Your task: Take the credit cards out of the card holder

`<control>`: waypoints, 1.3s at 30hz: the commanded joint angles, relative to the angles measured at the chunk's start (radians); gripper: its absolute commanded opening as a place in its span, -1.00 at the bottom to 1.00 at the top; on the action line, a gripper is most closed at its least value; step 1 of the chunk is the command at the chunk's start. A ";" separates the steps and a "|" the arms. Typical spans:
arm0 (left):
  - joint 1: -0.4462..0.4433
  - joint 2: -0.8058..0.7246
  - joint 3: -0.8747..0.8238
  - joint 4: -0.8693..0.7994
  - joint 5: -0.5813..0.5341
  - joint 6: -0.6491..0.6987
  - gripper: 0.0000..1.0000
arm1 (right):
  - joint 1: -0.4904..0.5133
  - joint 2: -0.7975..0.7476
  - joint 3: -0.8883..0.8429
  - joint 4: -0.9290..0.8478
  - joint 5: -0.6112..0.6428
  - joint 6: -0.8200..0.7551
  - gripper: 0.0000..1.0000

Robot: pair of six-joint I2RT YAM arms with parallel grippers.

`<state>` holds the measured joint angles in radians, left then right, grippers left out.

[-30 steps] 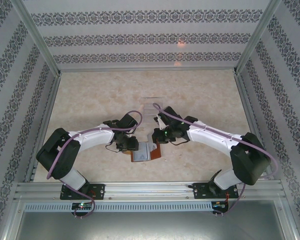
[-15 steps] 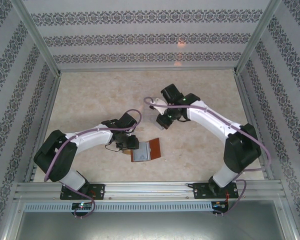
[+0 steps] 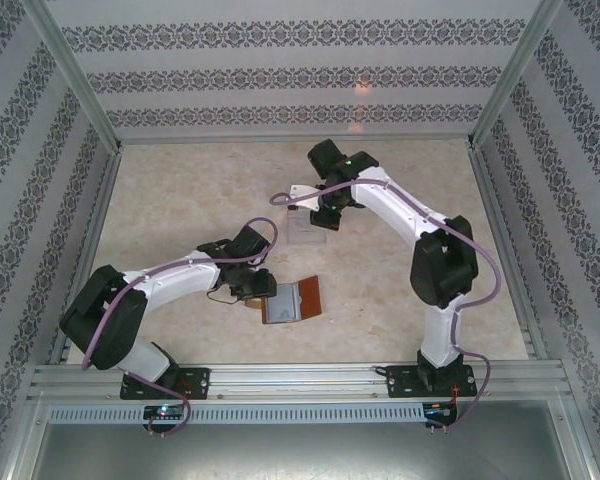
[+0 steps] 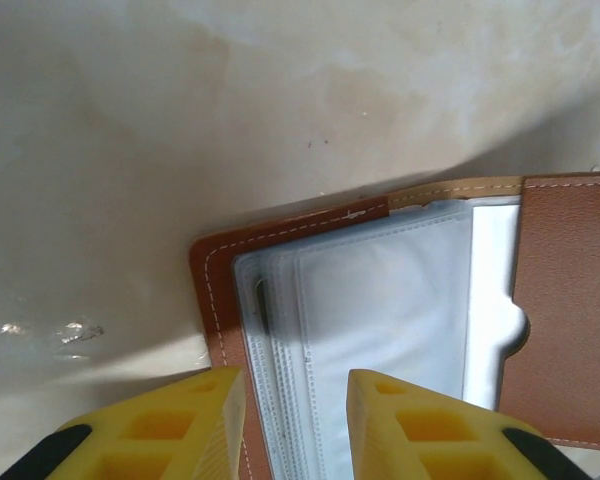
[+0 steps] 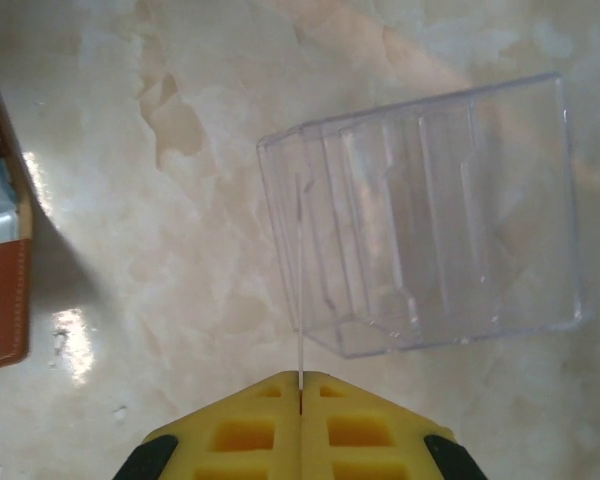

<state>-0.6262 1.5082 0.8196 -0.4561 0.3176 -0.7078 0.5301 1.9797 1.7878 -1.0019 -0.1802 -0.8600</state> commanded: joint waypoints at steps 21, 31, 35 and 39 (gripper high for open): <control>0.017 -0.027 -0.039 0.040 0.007 -0.030 -0.35 | 0.004 0.302 0.303 -0.215 -0.022 -0.149 -1.00; 0.023 -0.021 -0.040 0.040 0.008 -0.022 -0.35 | -0.001 0.313 0.355 -0.222 0.009 -0.120 -0.70; 0.026 -0.016 -0.035 0.033 0.004 -0.010 -0.35 | -0.007 0.263 0.351 -0.179 0.040 -0.072 -0.62; 0.029 -0.008 -0.034 0.031 0.001 -0.002 -0.35 | -0.006 0.204 0.306 -0.128 0.061 -0.008 -0.60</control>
<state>-0.6113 1.5005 0.7910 -0.4297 0.3206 -0.7219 0.5274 2.2742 2.1139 -1.1606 -0.1421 -0.9291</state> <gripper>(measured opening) 0.324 0.198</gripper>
